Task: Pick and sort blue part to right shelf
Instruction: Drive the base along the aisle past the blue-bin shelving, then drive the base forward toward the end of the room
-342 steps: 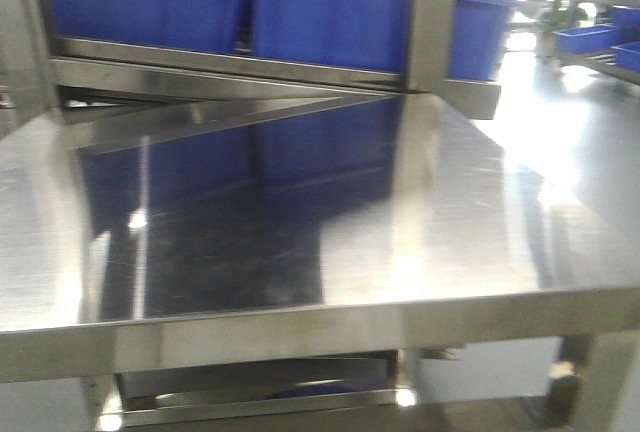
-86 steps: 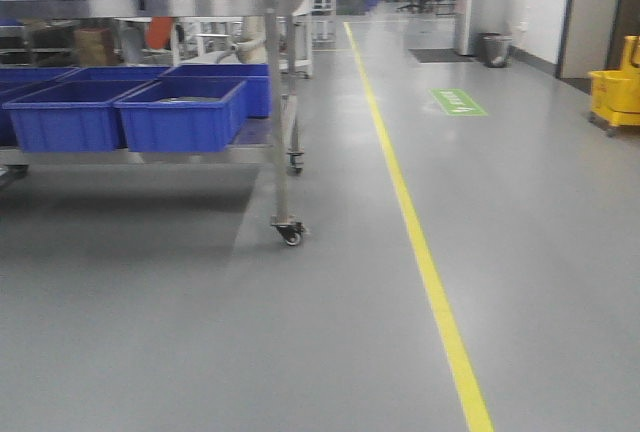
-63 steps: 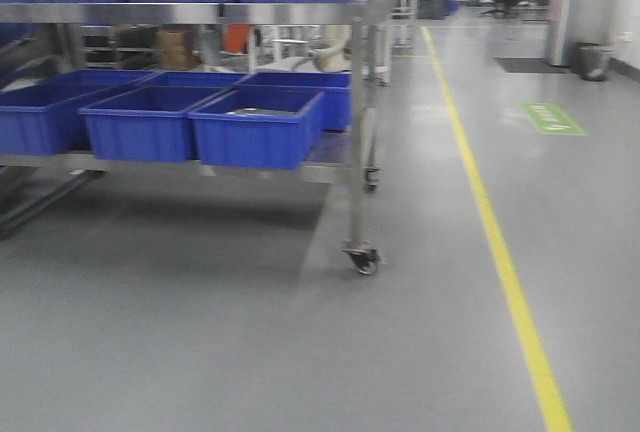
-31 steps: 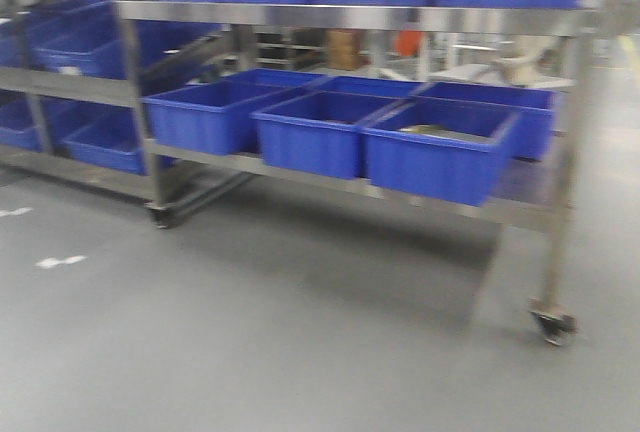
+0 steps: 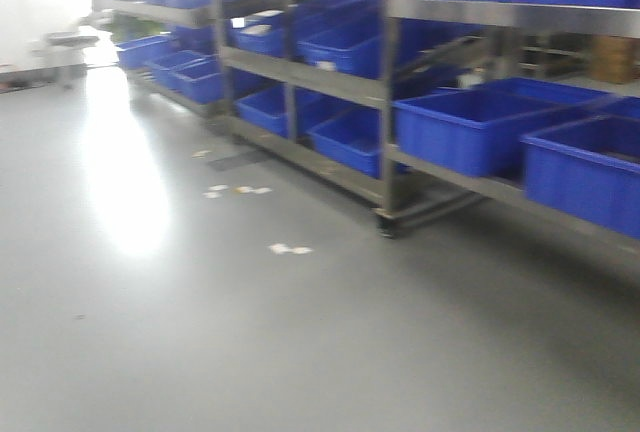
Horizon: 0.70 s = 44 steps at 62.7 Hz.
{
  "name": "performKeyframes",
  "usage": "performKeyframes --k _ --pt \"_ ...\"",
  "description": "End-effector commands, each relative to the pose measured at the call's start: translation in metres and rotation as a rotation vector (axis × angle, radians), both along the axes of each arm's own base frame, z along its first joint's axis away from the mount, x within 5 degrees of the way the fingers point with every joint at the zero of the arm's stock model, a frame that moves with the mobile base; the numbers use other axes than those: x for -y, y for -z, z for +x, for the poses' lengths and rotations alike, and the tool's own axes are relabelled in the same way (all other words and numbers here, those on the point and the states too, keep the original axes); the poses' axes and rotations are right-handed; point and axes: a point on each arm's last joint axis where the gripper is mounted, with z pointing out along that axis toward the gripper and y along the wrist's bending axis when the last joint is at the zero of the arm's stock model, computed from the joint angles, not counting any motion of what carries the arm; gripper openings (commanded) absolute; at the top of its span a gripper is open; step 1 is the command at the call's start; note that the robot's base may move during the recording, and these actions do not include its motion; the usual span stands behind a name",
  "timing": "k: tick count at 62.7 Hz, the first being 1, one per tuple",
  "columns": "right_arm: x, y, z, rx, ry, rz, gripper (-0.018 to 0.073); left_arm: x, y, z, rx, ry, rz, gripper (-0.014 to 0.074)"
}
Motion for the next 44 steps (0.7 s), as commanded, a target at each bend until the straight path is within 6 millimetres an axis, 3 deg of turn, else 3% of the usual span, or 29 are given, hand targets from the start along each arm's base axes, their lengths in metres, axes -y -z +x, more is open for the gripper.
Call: performKeyframes --k 1,44 --pt "0.001 -0.0173 -0.001 0.111 0.014 -0.005 0.0426 -0.0009 -0.017 -0.001 0.11 -0.009 -0.014 0.0331" --pt "0.001 -0.0173 -0.001 0.111 0.014 -0.005 0.0426 -0.0009 -0.017 -0.001 0.11 -0.009 -0.014 0.0331"
